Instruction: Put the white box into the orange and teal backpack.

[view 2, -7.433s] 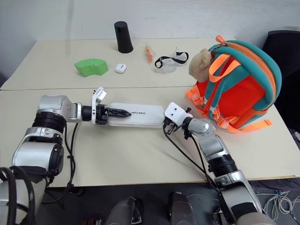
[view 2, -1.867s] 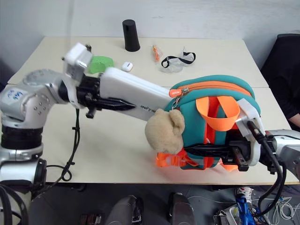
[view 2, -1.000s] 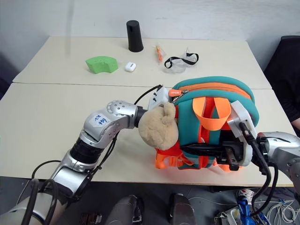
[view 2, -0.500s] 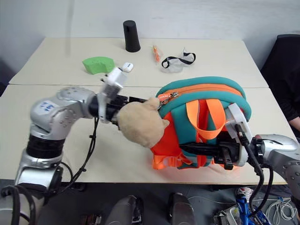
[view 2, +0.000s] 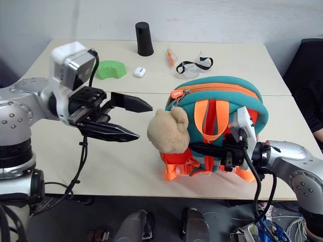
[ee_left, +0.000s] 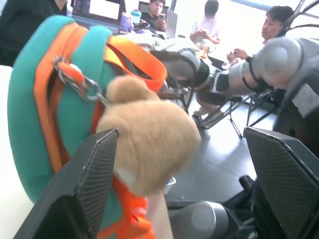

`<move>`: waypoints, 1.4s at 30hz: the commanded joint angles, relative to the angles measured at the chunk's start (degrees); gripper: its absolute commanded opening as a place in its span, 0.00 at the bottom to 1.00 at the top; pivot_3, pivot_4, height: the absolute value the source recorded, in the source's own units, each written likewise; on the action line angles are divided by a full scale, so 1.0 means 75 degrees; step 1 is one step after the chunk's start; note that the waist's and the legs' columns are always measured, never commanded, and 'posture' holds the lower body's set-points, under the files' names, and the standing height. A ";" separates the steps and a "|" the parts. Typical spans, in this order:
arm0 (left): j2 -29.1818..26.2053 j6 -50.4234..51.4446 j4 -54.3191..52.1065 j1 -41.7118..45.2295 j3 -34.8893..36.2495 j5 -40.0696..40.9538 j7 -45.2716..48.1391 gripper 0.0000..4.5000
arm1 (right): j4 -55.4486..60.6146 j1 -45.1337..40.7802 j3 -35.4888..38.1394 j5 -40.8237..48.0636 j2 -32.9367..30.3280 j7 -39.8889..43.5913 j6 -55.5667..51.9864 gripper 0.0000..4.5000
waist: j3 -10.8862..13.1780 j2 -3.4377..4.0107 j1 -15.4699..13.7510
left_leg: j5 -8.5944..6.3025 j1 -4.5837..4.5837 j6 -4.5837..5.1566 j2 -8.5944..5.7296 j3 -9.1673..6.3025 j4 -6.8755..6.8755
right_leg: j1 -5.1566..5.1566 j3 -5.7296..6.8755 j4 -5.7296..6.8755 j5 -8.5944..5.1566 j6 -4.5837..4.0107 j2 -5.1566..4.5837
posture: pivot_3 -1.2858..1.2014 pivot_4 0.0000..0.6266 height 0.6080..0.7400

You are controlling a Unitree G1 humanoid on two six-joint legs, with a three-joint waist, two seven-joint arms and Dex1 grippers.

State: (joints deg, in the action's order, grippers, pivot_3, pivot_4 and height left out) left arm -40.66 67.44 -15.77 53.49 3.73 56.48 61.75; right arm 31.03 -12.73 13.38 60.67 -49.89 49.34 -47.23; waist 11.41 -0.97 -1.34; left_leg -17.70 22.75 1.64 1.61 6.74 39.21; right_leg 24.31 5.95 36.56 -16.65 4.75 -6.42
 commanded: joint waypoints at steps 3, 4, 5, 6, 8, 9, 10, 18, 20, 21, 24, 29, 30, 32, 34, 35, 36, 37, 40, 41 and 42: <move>0.0419 0.0000 -0.0263 0.0153 -0.0565 -0.0327 -0.0918 0.94 | 0.0059 -0.0232 -0.0017 0.0181 0.0054 -0.0019 -0.0033 0.00 | 0.0000 0.0000 0.0026 | 0.0000 -0.0003 -0.0001 0.0002 0.0004 0.0000 | 0.0000 -0.0003 0.0004 0.0000 0.0000 0.0005 | 0.52 0.24 1.00; 0.0439 -0.0025 -0.0288 0.0146 -0.0654 -0.0375 -0.0958 0.94 | 0.0052 -0.0257 -0.0007 0.0212 0.0056 -0.0036 -0.0052 0.00 | 0.0000 0.0000 0.0034 | 0.0000 -0.0002 -0.0001 0.0003 0.0005 0.0000 | 0.0001 -0.0004 0.0004 0.0000 0.0000 0.0007 | 0.52 0.24 1.00; 0.0443 -0.0078 -0.0307 0.0142 -0.0788 -0.0504 -0.1010 0.94 | 0.0045 -0.0276 0.0002 0.0231 0.0057 -0.0045 -0.0063 0.00 | 0.0000 0.0000 0.0042 | 0.0000 -0.0003 -0.0001 0.0004 0.0006 -0.0001 | 0.0002 -0.0006 0.0004 0.0000 -0.0001 0.0007 | 0.52 0.24 1.00; 0.0447 -0.0145 -0.0306 0.0142 -0.0947 -0.0687 -0.1092 0.94 | 0.0041 -0.0293 0.0009 0.0249 0.0057 -0.0054 -0.0080 0.00 | 0.0000 0.0000 0.0038 | 0.0001 -0.0003 -0.0001 0.0005 0.0006 -0.0001 | 0.0002 -0.0005 0.0003 0.0000 -0.0001 0.0008 | 0.52 0.24 1.00; 0.0526 -0.0266 -0.0257 0.0149 -0.1157 -0.0941 -0.1230 0.94 | 0.0044 -0.0315 0.0020 0.0280 0.0055 -0.0069 -0.0103 0.00 | 0.0000 0.0000 0.0012 | 0.0001 -0.0003 -0.0001 0.0003 0.0006 -0.0001 | 0.0002 -0.0005 0.0002 0.0000 -0.0001 0.0006 | 0.52 0.24 1.00; 0.0574 -0.0284 -0.0239 0.0150 -0.1194 -0.0967 -0.1250 0.94 | 0.0047 -0.0321 0.0026 0.0302 0.0056 -0.0078 -0.0113 0.00 | 0.0000 0.0000 0.0005 | 0.0001 -0.0003 -0.0001 0.0001 0.0006 -0.0001 | 0.0002 -0.0005 0.0002 0.0000 -0.0001 0.0005 | 0.52 0.24 1.00; 0.0655 -0.0263 -0.0236 0.0151 -0.1181 -0.0899 -0.1257 0.94 | 0.0054 -0.0321 0.0032 0.0332 0.0058 -0.0094 -0.0124 0.00 | 0.0000 0.0000 0.0002 | 0.0000 -0.0002 -0.0001 0.0001 0.0007 -0.0001 | 0.0002 -0.0005 0.0001 0.0000 -0.0001 0.0004 | 0.52 0.24 1.00; 0.0964 -0.0025 -0.0238 0.0150 -0.1086 -0.0485 -0.1225 0.90 | 0.0135 -0.0217 0.0058 0.0373 0.0044 -0.0159 -0.0159 0.00 | 0.0000 0.0000 0.0020 | 0.0000 -0.0003 -0.0001 0.0003 0.0006 -0.0001 | 0.0002 -0.0005 0.0001 0.0000 -0.0001 0.0004 | 0.52 0.24 1.00; 0.0945 0.0029 -0.0141 0.0181 -0.0989 -0.0384 -0.1167 0.81 | 0.0159 -0.0162 0.0121 0.0401 0.0009 -0.0127 -0.0162 0.00 | 0.0000 0.0000 0.0014 | 0.0000 -0.0003 -0.0001 0.0004 0.0006 -0.0001 | 0.0002 -0.0004 0.0001 0.0000 -0.0001 0.0005 | 0.52 0.24 1.00; 0.0897 0.0044 -0.0123 0.0196 -0.0949 -0.0344 -0.1098 0.73 | 0.0174 -0.0123 0.0162 0.0421 -0.0016 -0.0100 -0.0162 0.00 | 0.0000 0.0000 0.0011 | 0.0000 -0.0002 -0.0001 0.0003 0.0006 -0.0001 | 0.0002 -0.0005 0.0001 0.0000 -0.0001 0.0004 | 0.52 0.24 1.00; 0.0774 0.0036 -0.0102 0.0226 -0.0904 -0.0312 -0.0936 0.53 | 0.0196 -0.0040 0.0246 0.0456 -0.0071 -0.0038 -0.0157 0.00 | 0.0000 0.0000 0.0005 | 0.0000 -0.0002 -0.0001 0.0002 0.0006 -0.0001 | 0.0002 -0.0004 0.0000 0.0000 -0.0001 0.0003 | 0.52 0.24 1.00; 0.0445 0.0040 0.0127 0.0395 -0.0639 -0.0064 -0.0473 0.25 | 0.0231 0.0202 0.0592 0.0639 -0.0251 0.0184 -0.0173 0.00 | 0.0000 0.0000 0.0007 | 0.0000 -0.0002 -0.0001 0.0002 0.0006 -0.0001 | 0.0002 -0.0003 -0.0001 0.0000 -0.0001 0.0004 | 0.52 0.24 1.00; 0.0320 -0.0010 0.0186 0.0444 -0.0589 -0.0045 -0.0297 0.21 | 0.0223 0.0251 0.0673 0.0689 -0.0295 0.0233 -0.0177 0.00 | 0.0000 0.0000 0.0008 | 0.0000 0.0000 -0.0001 0.0002 0.0006 -0.0001 | 0.0002 -0.0002 -0.0002 0.0000 -0.0001 0.0004 | 0.52 0.24 1.00; 0.0100 -0.0133 0.0320 0.0549 -0.0524 -0.0086 -0.0003 0.16 | 0.0200 0.0362 0.0841 0.0818 -0.0362 0.0326 -0.0199 0.00 | 0.0000 0.0000 0.0009 | 0.0000 0.0000 -0.0001 0.0003 0.0006 -0.0001 | 0.0002 -0.0002 -0.0003 0.0000 -0.0001 0.0005 | 0.52 0.24 1.00; -0.0216 -0.0312 0.0536 0.0715 -0.0458 -0.0171 0.0424 0.15 | 0.0161 0.0548 0.1119 0.1085 -0.0429 0.0486 -0.0265 0.00 | 0.0000 0.0000 0.0001 | 0.0000 -0.0001 -0.0001 0.0002 0.0006 -0.0001 | 0.0002 -0.0001 -0.0002 0.0000 -0.0001 0.0006 | 0.52 0.24 1.00; -0.0382 -0.0383 0.0692 0.0831 -0.0406 -0.0181 0.0665 0.15 | 0.0164 0.0707 0.1315 0.1254 -0.0463 0.0642 -0.0295 0.00 | 0.0000 0.0000 0.0002 | 0.0000 0.0000 -0.0001 0.0002 0.0006 -0.0001 | 0.0002 0.0000 -0.0003 0.0000 -0.0001 0.0006 | 0.52 0.24 1.00; -0.0535 -0.0456 0.0847 0.0935 -0.0363 -0.0187 0.0905 0.15 | 0.0172 0.0878 0.1495 0.1406 -0.0510 0.0805 -0.0327 0.00 | 0.0000 0.0000 -0.0003 | 0.0000 0.0000 0.0000 0.0002 0.0006 -0.0002 | 0.0002 0.0000 -0.0004 0.0000 -0.0001 0.0007 | 0.52 0.24 1.00; -0.0688 -0.0555 0.0975 0.1007 -0.0356 -0.0231 0.1136 0.15 | 0.0187 0.1044 0.1652 0.1513 -0.0551 0.0953 -0.0347 0.00 | 0.0001 0.0000 -0.0004 | 0.0000 0.0003 0.0000 0.0002 0.0005 -0.0002 | 0.0003 0.0002 -0.0006 0.0000 -0.0001 0.0009 | 0.52 0.24 1.00; -0.1224 -0.1092 0.1122 0.0971 -0.0655 -0.0709 0.1886 0.15 | 0.0221 0.1429 0.1976 0.1649 -0.0598 0.1204 -0.0329 0.00 | 0.0000 0.0000 0.0012 | -0.0001 0.0002 0.0001 0.0001 0.0008 -0.0003 | 0.0003 0.0007 -0.0009 0.0000 -0.0001 0.0012 | 0.52 0.24 1.00; -0.1388 -0.1316 0.1125 0.0882 -0.0822 -0.0955 0.2086 0.15 | 0.0206 0.1502 0.2041 0.1688 -0.0587 0.1200 -0.0325 0.00 | 0.0000 0.0000 0.0013 | -0.0001 -0.0001 0.0001 0.0001 0.0014 -0.0006 | 0.0003 0.0008 -0.0007 0.0000 -0.0001 0.0013 | 0.52 0.24 1.00; -0.1551 -0.1544 0.1086 0.0713 -0.1013 -0.1228 0.2258 0.15 | 0.0174 0.1576 0.2117 0.1714 -0.0563 0.1187 -0.0313 0.00 | 0.0000 0.0000 0.0012 | -0.0001 -0.0005 0.0001 0.0002 0.0015 -0.0007 | 0.0003 0.0008 -0.0006 0.0000 -0.0001 0.0014 | 0.52 0.24 1.00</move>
State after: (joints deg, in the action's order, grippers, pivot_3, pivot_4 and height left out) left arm -50.56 59.02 -7.59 59.81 -2.92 50.05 75.70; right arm 31.47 -1.28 26.23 71.60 -53.62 57.57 -50.14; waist 11.41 -0.96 -1.25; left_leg -17.71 22.71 1.65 1.63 6.86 39.16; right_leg 24.33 6.00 36.51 -16.65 4.74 -6.32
